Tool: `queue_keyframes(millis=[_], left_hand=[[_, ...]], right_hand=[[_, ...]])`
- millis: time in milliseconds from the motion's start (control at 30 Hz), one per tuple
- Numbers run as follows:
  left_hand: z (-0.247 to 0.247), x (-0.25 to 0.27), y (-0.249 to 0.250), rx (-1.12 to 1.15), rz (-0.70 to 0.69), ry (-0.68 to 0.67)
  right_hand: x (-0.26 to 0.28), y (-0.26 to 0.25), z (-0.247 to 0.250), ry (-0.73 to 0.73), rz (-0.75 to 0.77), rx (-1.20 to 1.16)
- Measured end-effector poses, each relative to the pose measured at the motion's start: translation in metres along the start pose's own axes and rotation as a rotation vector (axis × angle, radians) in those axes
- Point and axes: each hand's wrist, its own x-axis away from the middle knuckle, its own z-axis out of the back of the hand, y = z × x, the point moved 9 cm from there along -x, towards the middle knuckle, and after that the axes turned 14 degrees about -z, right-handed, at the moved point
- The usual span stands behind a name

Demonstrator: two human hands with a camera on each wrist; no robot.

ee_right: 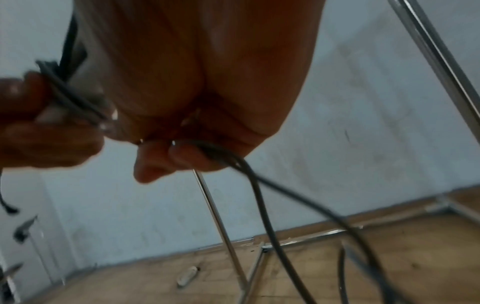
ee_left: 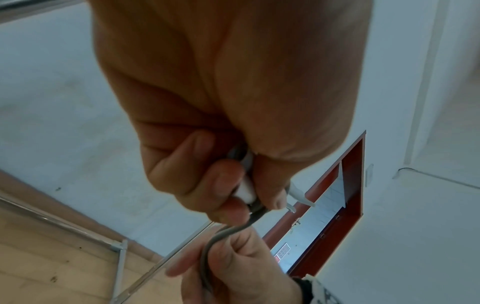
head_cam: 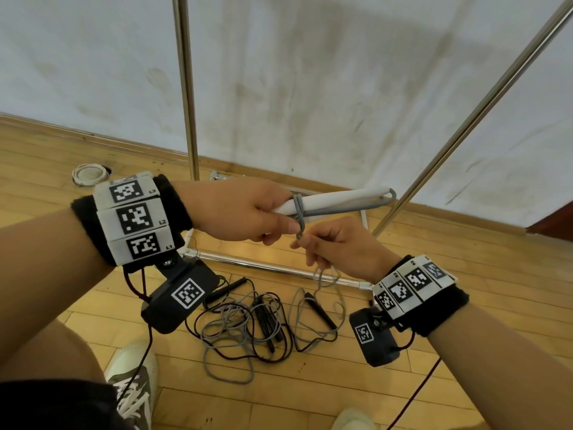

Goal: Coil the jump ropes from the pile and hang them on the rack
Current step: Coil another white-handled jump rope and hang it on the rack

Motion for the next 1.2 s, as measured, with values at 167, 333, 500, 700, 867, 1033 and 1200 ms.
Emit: queue_keyframes(millis=[167, 333, 500, 700, 867, 1033, 1200], left_hand=[[-0.015, 0.004, 0.008, 0.077, -0.027, -0.135], [-0.041, 0.009, 0.004, 0.027, 0.024, -0.335], [-0.063, 0.012, -0.008, -0.143, 0.122, -0.526], [-0.065, 0.005, -0.03, -0.34, 0.245, -0.533], [-0.04, -0.006, -0.042, -0.399, 0.263, -0.343], [-0.023, -0.011, -0.05, -0.418, 0.261, -0.183], [-0.007, -0.016, -0.046, -0.312, 0.217, 0.037]], right_hand=[[-0.005, 0.017, 0.002, -0.006, -0.109, 0.2], [-0.011, 0.011, -0.003, -0.118, -0.105, 0.409], [-0.007, 0.004, -0.006, -0.144, -0.091, 0.396], [-0.01, -0.017, -0.004, -0.004, 0.016, 0.505], [-0.005, -0.035, 0.01, 0.197, 0.045, 0.452], [-0.006, -0.026, 0.013, 0.079, -0.1, 0.172], [-0.005, -0.021, 0.014, 0.179, -0.071, -0.089]])
